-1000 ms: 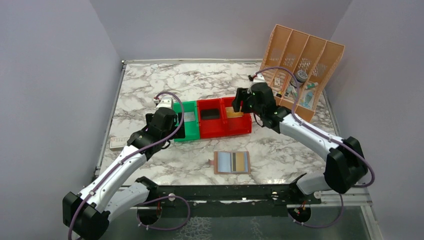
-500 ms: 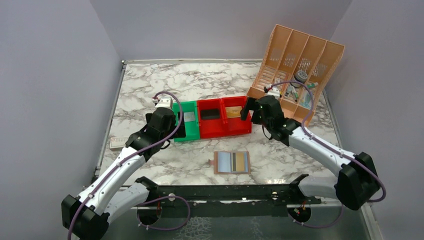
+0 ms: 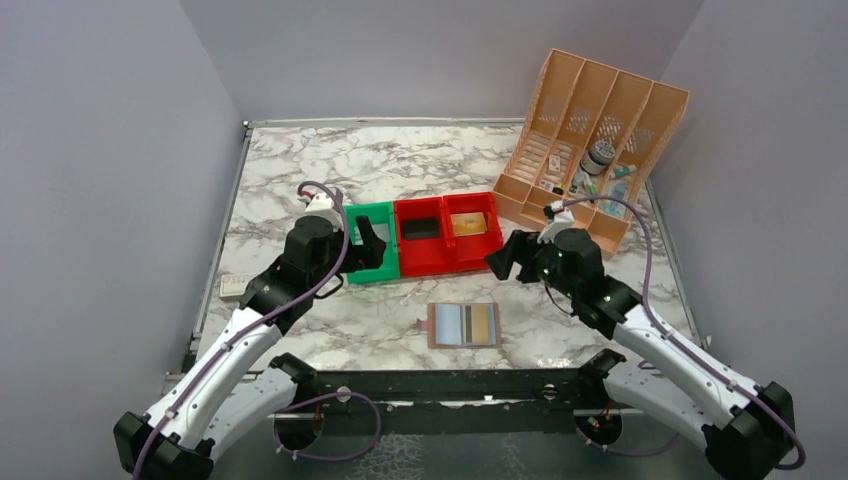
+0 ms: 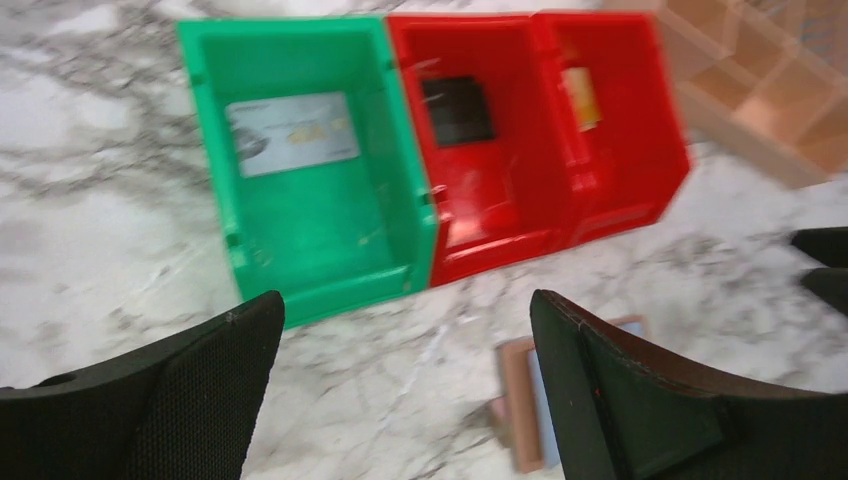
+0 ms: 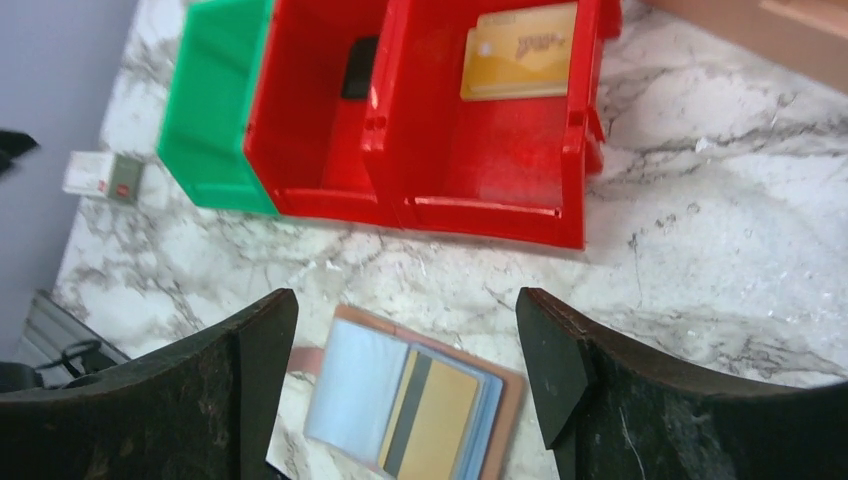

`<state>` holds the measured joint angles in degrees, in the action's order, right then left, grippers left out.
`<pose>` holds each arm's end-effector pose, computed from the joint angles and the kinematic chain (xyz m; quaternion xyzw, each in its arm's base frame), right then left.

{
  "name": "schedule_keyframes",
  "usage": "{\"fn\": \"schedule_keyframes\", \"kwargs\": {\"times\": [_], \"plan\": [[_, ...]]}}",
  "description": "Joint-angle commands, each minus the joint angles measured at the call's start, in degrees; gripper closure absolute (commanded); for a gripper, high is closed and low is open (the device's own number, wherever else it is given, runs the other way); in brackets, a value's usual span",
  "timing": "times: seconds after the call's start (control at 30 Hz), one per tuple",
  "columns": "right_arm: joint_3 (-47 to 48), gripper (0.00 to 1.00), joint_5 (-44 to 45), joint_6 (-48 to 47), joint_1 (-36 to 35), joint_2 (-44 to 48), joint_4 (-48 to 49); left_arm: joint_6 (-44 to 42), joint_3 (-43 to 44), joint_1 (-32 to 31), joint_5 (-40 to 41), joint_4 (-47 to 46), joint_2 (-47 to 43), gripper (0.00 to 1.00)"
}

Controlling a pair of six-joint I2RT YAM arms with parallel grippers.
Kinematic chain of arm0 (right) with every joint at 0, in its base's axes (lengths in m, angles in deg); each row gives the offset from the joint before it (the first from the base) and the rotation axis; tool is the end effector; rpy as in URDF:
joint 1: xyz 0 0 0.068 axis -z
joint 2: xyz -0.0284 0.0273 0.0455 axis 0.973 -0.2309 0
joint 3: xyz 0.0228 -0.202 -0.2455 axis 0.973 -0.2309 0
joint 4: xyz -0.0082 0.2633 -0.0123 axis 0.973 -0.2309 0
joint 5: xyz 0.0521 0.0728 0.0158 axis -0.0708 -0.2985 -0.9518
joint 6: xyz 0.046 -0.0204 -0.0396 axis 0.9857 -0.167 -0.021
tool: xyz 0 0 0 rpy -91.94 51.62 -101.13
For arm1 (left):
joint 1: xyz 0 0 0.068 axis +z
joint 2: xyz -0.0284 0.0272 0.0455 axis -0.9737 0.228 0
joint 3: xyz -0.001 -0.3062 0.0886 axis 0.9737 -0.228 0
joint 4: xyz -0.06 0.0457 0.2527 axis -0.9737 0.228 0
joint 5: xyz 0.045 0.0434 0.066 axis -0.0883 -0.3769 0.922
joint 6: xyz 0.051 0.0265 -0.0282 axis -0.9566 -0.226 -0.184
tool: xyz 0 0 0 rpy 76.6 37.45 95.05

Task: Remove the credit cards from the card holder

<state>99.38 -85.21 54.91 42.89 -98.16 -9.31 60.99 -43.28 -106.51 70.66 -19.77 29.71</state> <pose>0.1415 0.0937 0.2767 0.0085 0.8478 0.2917 0.4429 0.1441 -0.0732 0.3205 -0.0375 0.8653 -0.1850 0.4643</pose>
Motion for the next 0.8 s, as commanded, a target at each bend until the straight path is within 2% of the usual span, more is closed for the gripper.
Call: {"fn": "schedule_keyframes", "kwargs": {"times": [0.0, 0.07, 0.13, 0.27, 0.37, 0.47, 0.63, 0.77], "plan": [[4.80, 0.21, -6.03, -3.42, -0.16, -7.37, -6.43, 10.41, -0.78, 0.19, -14.38, -18.95, 1.39, 0.07], [5.76, 0.23, -7.63, -3.20, -0.17, -10.12, -6.74, 12.39, 1.62, -0.64, -20.43, -21.92, 6.89, 0.10], [4.26, 0.28, -11.74, -2.92, -0.17, -11.21, -3.45, 11.38, 3.97, -4.05, -21.26, -22.10, 12.00, 0.14], [0.82, 0.38, -16.91, -0.17, -0.12, -11.08, 0.98, 9.76, 3.11, -14.42, -13.73, -23.07, 16.96, 0.18], [-2.07, 0.43, -20.09, 0.59, -0.25, -9.62, 1.37, 11.12, 0.39, -19.30, -10.11, -23.94, 18.81, 0.28], [-6.87, 0.46, -19.92, 2.11, -0.24, -6.52, 0.58, 12.39, -3.79, -23.78, -7.53, -26.06, 18.51, 0.33], [-14.11, 0.49, -22.94, 3.88, -0.25, -4.04, 4.83, 13.83, -8.27, -28.06, -7.33, -28.52, 21.22, 0.35], [-14.98, 0.55, -26.57, 4.48, -0.26, -6.66, 9.06, 15.01, -9.80, -29.83, -6.76, -32.17, 24.72, 0.40]]}}
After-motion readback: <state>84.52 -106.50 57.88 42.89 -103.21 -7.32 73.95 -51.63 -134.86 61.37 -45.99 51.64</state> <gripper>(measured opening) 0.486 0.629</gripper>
